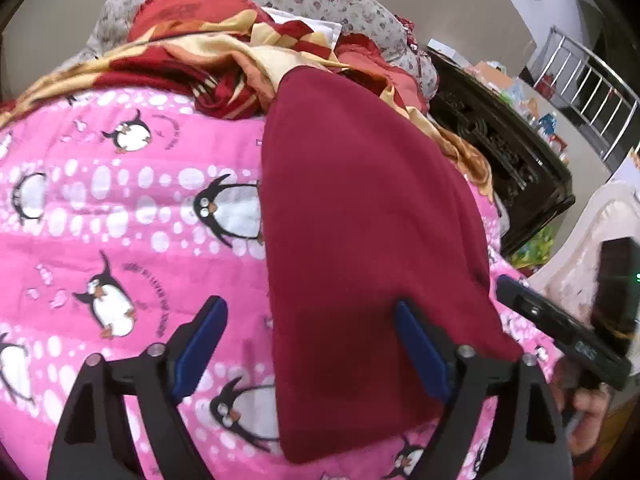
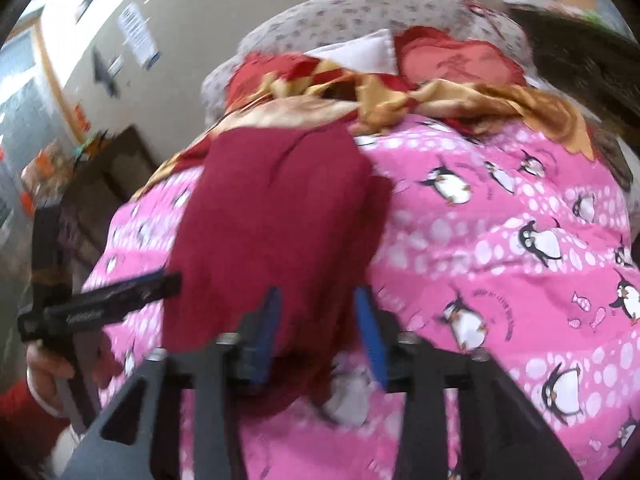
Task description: Fold small clothes
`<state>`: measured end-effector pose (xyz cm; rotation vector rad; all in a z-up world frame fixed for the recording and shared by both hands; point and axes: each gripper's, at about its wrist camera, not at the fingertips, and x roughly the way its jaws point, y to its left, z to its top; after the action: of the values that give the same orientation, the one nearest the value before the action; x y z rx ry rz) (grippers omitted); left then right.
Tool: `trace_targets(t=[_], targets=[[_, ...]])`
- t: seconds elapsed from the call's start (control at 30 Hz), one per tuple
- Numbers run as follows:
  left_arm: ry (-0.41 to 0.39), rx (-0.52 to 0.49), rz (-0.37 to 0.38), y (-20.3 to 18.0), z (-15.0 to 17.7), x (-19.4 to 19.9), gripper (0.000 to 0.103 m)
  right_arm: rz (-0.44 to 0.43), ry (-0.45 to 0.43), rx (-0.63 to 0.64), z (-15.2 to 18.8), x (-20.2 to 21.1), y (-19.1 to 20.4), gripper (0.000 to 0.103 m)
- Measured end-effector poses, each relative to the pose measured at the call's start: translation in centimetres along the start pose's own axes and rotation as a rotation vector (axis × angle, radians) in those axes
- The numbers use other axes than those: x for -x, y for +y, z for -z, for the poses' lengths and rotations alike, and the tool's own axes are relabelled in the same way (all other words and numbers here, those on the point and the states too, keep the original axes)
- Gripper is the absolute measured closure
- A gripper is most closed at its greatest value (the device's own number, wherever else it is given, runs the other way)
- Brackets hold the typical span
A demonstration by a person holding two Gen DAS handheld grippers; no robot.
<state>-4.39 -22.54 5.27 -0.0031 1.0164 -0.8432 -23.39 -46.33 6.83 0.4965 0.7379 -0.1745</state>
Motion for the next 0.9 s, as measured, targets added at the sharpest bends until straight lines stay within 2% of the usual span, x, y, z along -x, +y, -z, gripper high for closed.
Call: trace_targets(t=[0.1, 0.17, 0.3, 0.37, 0.4, 0.43, 0.47, 0.5, 0.57, 0.6, 0.67, 0.7, 0.9], targets=[[0.007, 0.008, 0.023, 0.3, -0.6, -0.9, 0.01, -0.089, 0.046, -0.103, -0.5, -2.8, -2.1, 0.025], [0.008, 0.004, 0.041, 0.3, -0.9, -1.6, 0.009, -0.122, 0.06, -0.151, -0.5, -4.5, -3.0, 0.014], [0.031, 0.029, 0.081, 0.5, -1.3, -3.4, 0.002, -0.187, 0.027, -0.21, -0.6, -5.7, -3.6, 0.004], [0.052, 0.059, 0.097, 0.8, -1.3, -4.4, 0.001, -0.182, 0.015, -0.202, -0.7, -5.8, -3.2, 0.003], [0.059, 0.068, 0.107, 0.8, -1.3, -4.7, 0.001, -0.175, 0.012, -0.194, -0.8, -5.8, -3.0, 0.004], [0.059, 0.072, 0.116, 0.8, -1.3, -4.8, 0.002, -0.18, 0.007, -0.189, -0.9, -5.7, -2.9, 0.01], [0.06, 0.067, 0.129, 0.6, -1.2, -4.9, 0.011, -0.195, 0.006, -0.184, -0.8, -5.5, -2.6, 0.024], [0.064, 0.059, 0.15, 0.4, -1.2, -4.9, 0.018, -0.192, 0.01, -0.172, -0.9, -5.3, -2.1, 0.028], [0.062, 0.043, 0.137, -0.1, -1.3, -4.5, 0.029, -0.148, 0.013, -0.121, -1.1, -4.8, -1.1, 0.037], [0.063, 0.033, 0.129, -0.3, -1.4, -4.2, 0.032, -0.136, 0.011, -0.104, -1.2, -4.4, -0.6, 0.039], [0.063, 0.023, 0.122, -0.6, -1.6, -3.3, 0.046, -0.143, 0.004, -0.097, -1.4, -3.5, 0.2, 0.042], [0.062, 0.022, 0.128, -0.7, -1.7, -2.6, 0.048, -0.155, -0.001, -0.096, -1.5, -2.7, 0.6, 0.043], [0.086, 0.02, 0.147, -0.3, 0.3, 4.6, 0.05, -0.239, 0.038, -0.082, 0.0, 0.9, 3.6, 0.044]])
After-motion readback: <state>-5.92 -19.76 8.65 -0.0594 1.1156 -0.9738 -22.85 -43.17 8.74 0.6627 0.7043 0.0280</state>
